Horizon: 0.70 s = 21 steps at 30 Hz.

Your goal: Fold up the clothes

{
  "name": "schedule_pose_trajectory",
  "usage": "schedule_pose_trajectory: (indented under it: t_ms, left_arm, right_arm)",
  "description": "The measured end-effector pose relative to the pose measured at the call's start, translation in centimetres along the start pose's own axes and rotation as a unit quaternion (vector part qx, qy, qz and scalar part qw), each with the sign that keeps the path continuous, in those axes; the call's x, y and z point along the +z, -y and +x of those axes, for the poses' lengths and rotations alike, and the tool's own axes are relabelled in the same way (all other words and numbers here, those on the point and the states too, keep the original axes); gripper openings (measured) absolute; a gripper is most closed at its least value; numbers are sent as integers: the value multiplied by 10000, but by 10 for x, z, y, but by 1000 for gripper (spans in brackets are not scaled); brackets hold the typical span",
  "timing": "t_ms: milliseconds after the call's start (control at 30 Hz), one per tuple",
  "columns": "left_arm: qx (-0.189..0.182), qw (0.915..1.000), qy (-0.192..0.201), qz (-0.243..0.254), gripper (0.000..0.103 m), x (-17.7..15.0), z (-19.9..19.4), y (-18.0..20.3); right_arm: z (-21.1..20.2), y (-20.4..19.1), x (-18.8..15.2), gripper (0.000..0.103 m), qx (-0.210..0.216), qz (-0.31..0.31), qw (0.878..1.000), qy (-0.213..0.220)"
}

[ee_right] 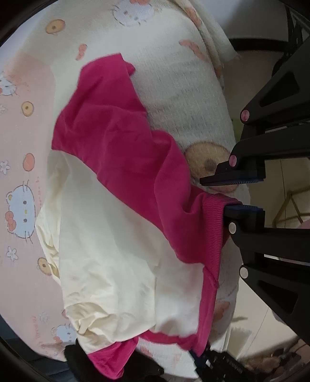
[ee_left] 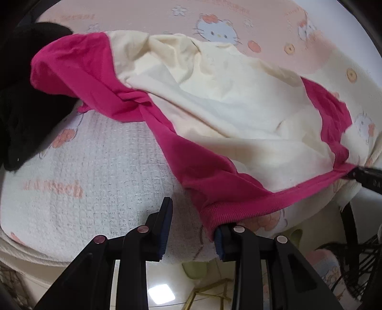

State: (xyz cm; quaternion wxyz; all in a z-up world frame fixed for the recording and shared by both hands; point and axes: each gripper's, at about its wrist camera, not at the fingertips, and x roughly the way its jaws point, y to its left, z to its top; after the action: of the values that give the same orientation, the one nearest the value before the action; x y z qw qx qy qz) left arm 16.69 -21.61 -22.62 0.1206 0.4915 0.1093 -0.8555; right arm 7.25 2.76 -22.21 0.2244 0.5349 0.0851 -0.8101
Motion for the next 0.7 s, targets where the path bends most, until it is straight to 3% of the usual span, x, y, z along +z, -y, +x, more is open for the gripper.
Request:
schedule_pose_trajectory:
  t_ms: [67, 200, 233, 300, 400, 467, 633, 700]
  left_arm:
    - [-321, 9993, -85, -192, 29, 6, -4, -4]
    - [-1041, 9924, -216, -623, 30, 19, -17, -18]
    - [-1095, 9908, -276, -749, 35, 24, -21, -23]
    - [-1152, 9884, -338, -931, 45, 30, -27, -31]
    - [-1076, 9877, -332, -1087, 51, 27, -34, -40]
    - [-1018, 9884, -364, -1062, 62, 28, -31, -38]
    - [-777, 9927, -477, -793, 64, 16, -19, -32]
    - [-992, 9902, -640, -743, 64, 15, -16, -27]
  right_arm:
    - [-3, 3, -2, 15, 245, 19, 9997, 59]
    - [-14, 7, -3, 38, 587, 35, 9982, 92]
    - [-18, 8, -3, 49, 762, 39, 9970, 106]
    - [-26, 10, -3, 62, 1111, 133, 9936, 171]
    - [-38, 12, -2, 65, 1473, 304, 9881, 319]
    - [-41, 9, 2, 66, 1422, 254, 9890, 318]
    - [-22, 15, 17, 66, 1398, 382, 9894, 17]
    - [-8, 15, 18, 66, 1306, 471, 9900, -241]
